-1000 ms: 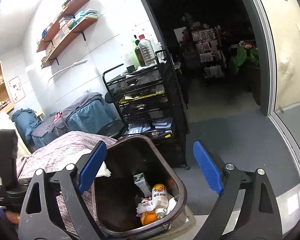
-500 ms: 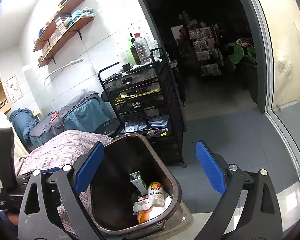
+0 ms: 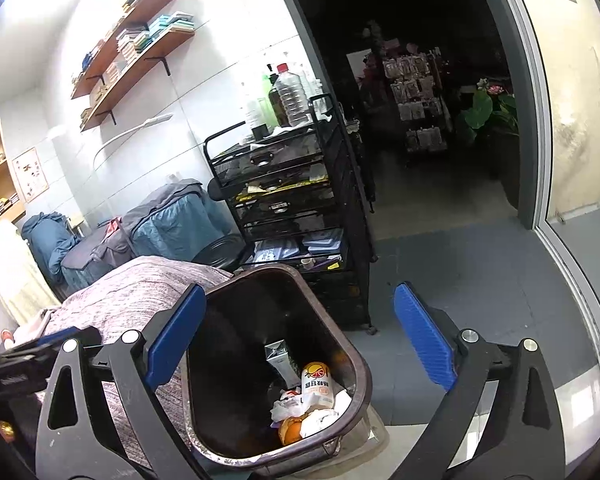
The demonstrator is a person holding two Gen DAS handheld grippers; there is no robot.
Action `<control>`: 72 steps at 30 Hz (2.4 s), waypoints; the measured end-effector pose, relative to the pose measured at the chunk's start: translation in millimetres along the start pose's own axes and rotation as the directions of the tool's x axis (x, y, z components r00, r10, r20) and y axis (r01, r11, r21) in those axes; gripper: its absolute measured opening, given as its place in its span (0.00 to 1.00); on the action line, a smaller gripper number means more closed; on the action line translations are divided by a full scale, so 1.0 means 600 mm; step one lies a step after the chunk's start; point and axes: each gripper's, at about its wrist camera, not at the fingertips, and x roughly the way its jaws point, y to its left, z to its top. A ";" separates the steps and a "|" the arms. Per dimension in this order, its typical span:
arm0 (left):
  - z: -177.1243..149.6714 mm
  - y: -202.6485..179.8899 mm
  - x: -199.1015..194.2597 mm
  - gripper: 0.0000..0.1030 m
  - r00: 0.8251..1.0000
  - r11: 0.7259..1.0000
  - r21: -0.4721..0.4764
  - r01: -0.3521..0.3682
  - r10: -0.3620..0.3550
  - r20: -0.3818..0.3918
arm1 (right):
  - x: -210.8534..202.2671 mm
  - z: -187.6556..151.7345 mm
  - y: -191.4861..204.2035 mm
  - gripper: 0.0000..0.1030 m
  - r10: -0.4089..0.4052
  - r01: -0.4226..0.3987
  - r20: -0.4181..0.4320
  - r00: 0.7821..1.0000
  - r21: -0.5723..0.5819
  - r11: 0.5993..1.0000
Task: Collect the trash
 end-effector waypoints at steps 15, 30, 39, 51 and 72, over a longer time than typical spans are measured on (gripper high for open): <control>-0.040 0.058 -0.137 0.94 0.969 0.984 -0.094 -0.151 0.166 0.180 | -0.036 -0.028 0.113 0.94 0.105 -0.096 0.048 0.993 -0.159 0.983; -0.108 0.131 -0.243 0.94 0.889 0.929 -0.215 -0.301 0.355 0.289 | -0.096 -0.098 0.234 0.94 0.227 -0.191 0.099 0.969 -0.281 0.941; -0.161 0.170 -0.302 0.94 0.845 0.883 -0.304 -0.357 0.444 0.298 | -0.138 -0.139 0.291 0.94 0.330 -0.286 0.079 0.941 -0.336 0.897; -0.206 0.181 -0.331 0.94 0.783 0.832 -0.310 -0.461 0.546 0.299 | -0.184 -0.190 0.344 0.94 0.401 -0.338 0.067 0.914 -0.423 0.841; -0.209 0.182 -0.336 0.94 0.781 0.834 -0.313 -0.454 0.542 0.311 | -0.186 -0.194 0.348 0.94 0.391 -0.334 0.057 0.918 -0.418 0.845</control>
